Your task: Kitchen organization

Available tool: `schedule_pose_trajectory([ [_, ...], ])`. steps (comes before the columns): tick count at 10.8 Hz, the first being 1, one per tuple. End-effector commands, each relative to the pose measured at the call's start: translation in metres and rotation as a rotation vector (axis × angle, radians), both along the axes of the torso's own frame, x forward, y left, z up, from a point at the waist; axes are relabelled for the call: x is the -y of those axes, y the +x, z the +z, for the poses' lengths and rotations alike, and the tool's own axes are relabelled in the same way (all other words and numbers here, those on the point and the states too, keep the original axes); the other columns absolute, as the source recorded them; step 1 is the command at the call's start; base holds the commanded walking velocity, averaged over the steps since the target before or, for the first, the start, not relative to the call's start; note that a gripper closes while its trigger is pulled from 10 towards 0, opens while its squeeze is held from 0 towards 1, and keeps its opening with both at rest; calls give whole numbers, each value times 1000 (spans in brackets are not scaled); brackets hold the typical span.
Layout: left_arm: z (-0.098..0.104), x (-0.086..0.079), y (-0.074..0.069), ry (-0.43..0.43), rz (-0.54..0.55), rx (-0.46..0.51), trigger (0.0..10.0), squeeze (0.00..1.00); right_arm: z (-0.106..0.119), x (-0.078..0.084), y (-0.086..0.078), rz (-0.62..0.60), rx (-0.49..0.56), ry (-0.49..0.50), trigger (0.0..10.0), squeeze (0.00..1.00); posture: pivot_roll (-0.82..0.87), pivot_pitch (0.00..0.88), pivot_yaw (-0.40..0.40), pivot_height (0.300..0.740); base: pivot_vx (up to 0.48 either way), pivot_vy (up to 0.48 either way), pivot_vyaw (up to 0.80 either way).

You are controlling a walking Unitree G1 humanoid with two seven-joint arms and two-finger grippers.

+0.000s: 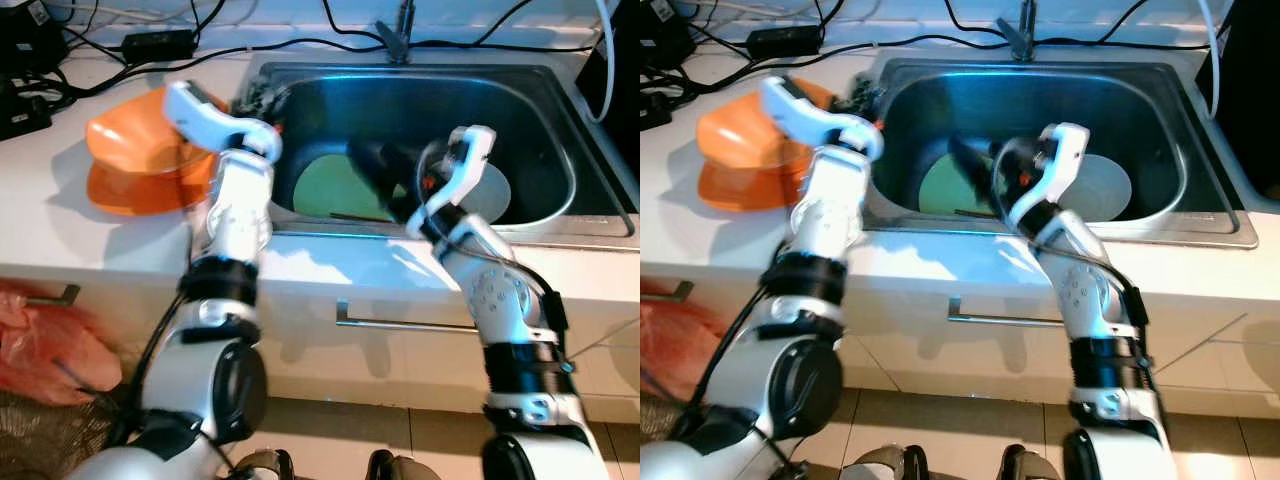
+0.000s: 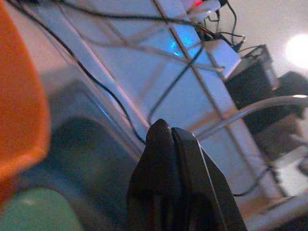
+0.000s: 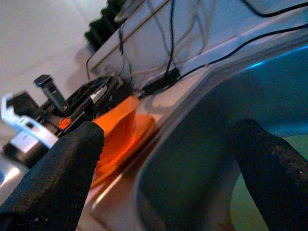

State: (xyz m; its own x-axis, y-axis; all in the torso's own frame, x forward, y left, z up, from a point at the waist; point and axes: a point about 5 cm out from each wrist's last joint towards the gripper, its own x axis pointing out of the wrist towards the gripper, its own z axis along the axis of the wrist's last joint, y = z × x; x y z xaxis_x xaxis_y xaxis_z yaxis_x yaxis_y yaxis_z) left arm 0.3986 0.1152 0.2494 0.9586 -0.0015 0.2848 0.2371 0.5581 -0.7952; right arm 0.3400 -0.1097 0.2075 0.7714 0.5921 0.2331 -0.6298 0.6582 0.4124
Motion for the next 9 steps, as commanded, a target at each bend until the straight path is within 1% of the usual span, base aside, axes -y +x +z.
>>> schedule_pose_trajectory([
  [1,7,-4,-2,76,37,33,0,0,5,-1,-4,25,37,-43,10000,0,-15,126,59,740,0,0,0],
  [2,17,-6,-7,205,81,99,0,110,7,7,-5,11,52,-72,10000,0,-15,123,55,740,0,0,0],
  [3,23,-6,-11,300,114,145,0,427,8,11,-6,3,61,-88,10000,0,-15,123,55,740,0,0,0],
  [4,26,-6,-16,401,136,184,10000,1000,7,14,-7,-7,63,-97,10000,0,-10,117,50,740,0,0,0],
  [5,25,-9,-21,512,174,203,10000,1000,6,16,-8,-12,62,-106,10000,0,-4,112,50,740,0,0,0],
  [6,25,-10,-25,560,187,224,10000,1000,5,17,-8,-12,62,-109,10000,0,1,111,50,740,0,0,0],
  [7,25,-12,-33,702,212,271,10000,1000,5,16,-8,-15,60,-108,10000,0,12,107,49,740,0,0,0],
  [8,23,-15,-35,756,213,271,10000,1000,4,16,-8,-15,59,-106,10000,0,16,106,47,740,0,0,0],
  [9,20,-17,-34,790,221,238,10000,1000,3,16,-7,-15,58,-106,10000,0,24,103,46,740,0,0,0],
])
